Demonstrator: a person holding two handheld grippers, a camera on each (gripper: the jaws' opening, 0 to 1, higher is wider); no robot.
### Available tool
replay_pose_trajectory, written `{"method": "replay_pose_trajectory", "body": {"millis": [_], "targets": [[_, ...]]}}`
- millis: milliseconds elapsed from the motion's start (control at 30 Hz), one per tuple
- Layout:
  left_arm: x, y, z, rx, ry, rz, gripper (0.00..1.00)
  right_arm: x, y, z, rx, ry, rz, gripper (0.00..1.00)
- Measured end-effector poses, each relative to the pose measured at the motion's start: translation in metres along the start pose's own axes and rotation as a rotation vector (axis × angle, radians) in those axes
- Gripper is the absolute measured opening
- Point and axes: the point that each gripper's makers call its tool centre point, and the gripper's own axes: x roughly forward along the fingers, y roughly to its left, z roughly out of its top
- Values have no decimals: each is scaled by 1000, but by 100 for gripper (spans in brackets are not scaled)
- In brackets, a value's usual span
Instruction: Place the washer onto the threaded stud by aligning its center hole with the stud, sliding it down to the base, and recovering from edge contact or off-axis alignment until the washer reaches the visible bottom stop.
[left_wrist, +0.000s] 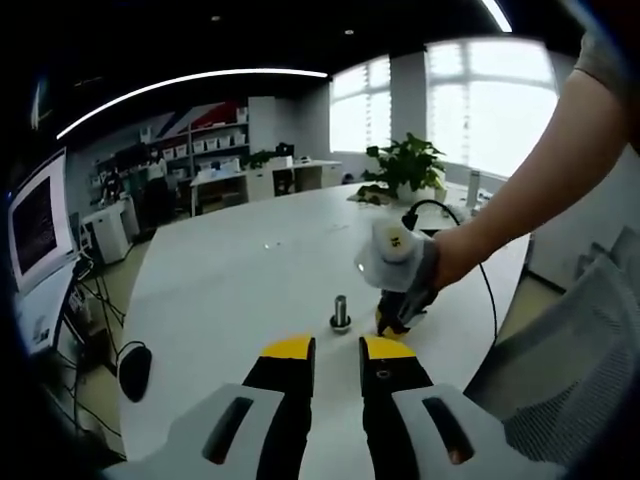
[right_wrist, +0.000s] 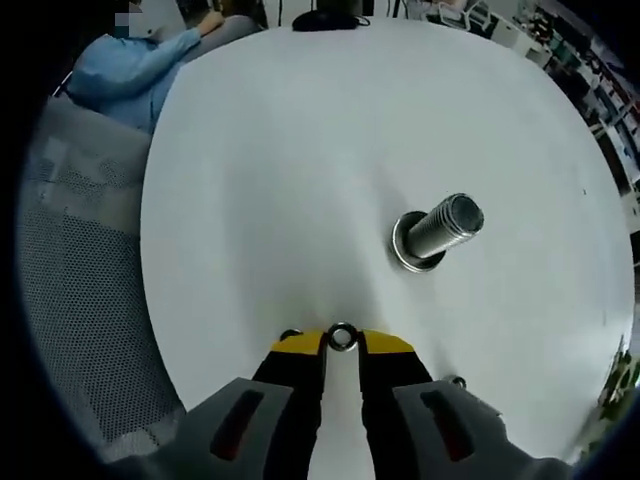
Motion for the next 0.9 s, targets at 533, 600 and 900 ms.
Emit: {"method": "replay_pose_trajectory", "body": {"millis": [533,600,900], "targets": [[-2,1,1,-1,-4,7,15,1,3,0,-64,214,-120,15],[-2,2,2,-3,-7,8,15,2,5,0,-75,226,-133,15],[-3,2,2,-10,-9,8,15,-1,4,-1,52,186,-92,14]]}}
